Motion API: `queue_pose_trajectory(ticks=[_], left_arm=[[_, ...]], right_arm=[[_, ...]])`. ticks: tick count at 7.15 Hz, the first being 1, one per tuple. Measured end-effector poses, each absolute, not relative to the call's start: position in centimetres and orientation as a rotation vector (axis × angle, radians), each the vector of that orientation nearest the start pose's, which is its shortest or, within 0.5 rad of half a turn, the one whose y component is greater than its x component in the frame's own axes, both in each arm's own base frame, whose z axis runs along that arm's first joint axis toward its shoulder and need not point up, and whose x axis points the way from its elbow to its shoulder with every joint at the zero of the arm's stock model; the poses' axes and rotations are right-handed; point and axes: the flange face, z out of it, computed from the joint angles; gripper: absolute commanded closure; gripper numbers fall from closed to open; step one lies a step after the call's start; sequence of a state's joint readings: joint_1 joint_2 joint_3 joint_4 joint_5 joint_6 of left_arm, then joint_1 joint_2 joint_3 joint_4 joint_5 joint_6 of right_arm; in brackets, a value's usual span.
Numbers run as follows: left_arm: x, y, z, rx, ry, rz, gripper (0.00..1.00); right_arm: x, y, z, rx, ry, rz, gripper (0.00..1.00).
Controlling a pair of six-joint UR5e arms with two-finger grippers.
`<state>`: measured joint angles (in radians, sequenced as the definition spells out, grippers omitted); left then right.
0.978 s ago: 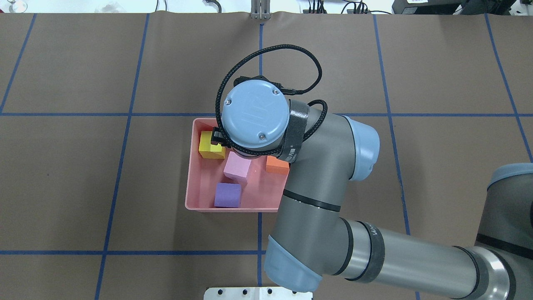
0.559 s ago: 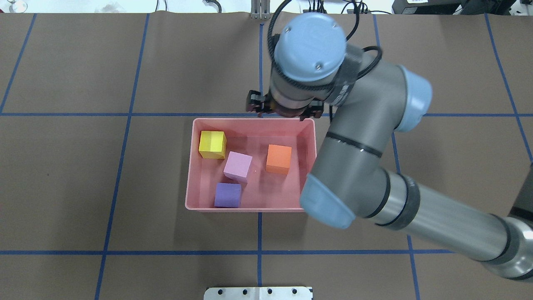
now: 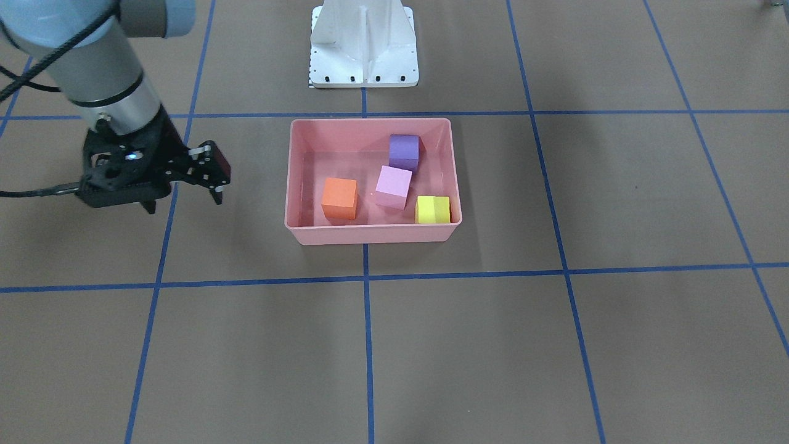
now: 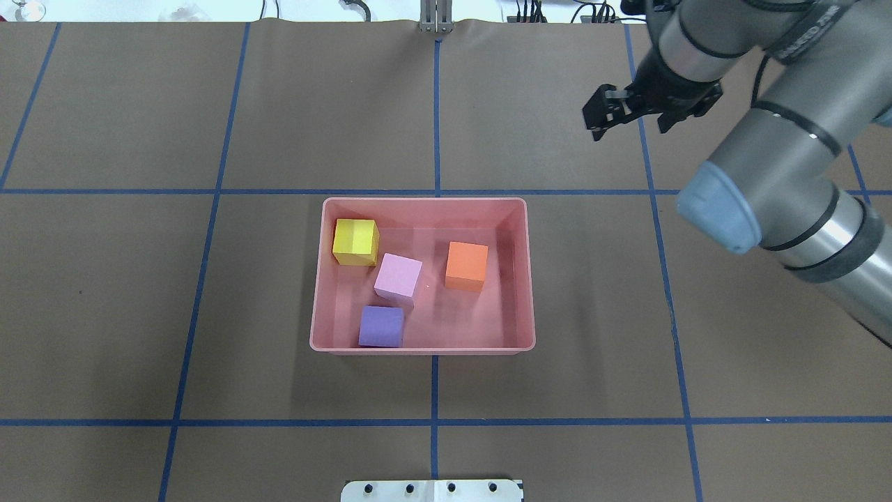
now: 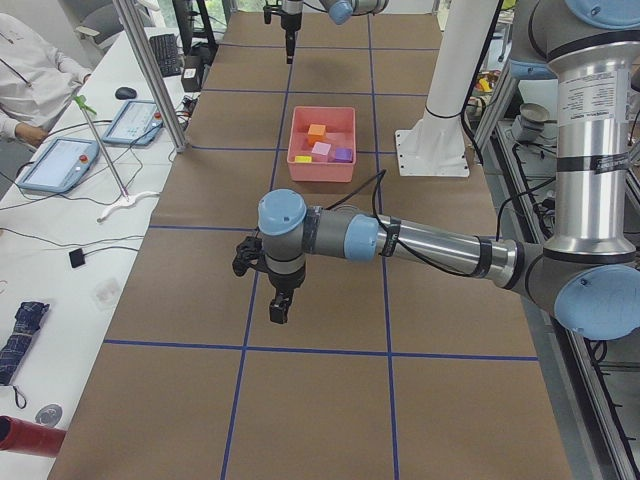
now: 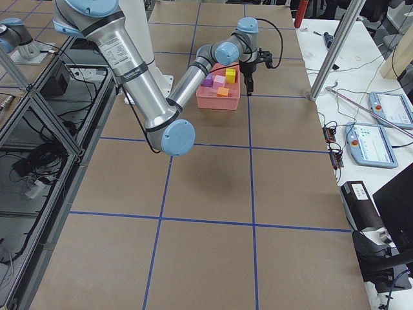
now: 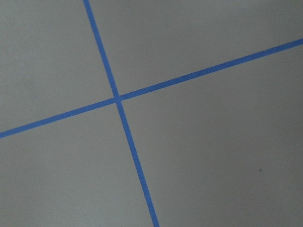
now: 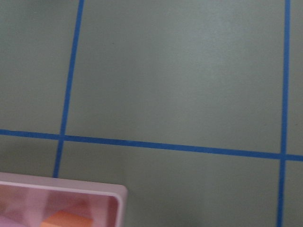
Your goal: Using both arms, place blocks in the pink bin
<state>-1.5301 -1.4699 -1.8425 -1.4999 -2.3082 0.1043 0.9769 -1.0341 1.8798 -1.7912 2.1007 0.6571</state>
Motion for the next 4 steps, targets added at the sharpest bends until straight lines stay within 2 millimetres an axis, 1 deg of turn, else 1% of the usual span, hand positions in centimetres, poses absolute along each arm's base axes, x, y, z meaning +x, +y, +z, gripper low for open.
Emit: queue_pose_trajectory(ticks=[1,2,3,4], left_arm=[[-5.7,-44.3,59.2,0.109,0.735,0.148,0.0],[-6.2,-43.6,59.6,0.107,0.736,0.137,0.0],[-6.3,-43.4,59.6,0.11,0.735,0.134,0.0],[-6.3,-43.3,59.0,0.122,0.734,0.138,0.0]], right_arm=[[-22.6,-56.3,28.2,0.204,-0.754,-0.17,0.0],[-17.7,-57.0,31.9,0.21,-0.742,-0.226,0.0],[-13.0,-57.1,35.8,0.213,-0.728,-0.269,0.0],[-8.6,-56.4,40.1,0.21,-0.708,-0.305,0.0]])
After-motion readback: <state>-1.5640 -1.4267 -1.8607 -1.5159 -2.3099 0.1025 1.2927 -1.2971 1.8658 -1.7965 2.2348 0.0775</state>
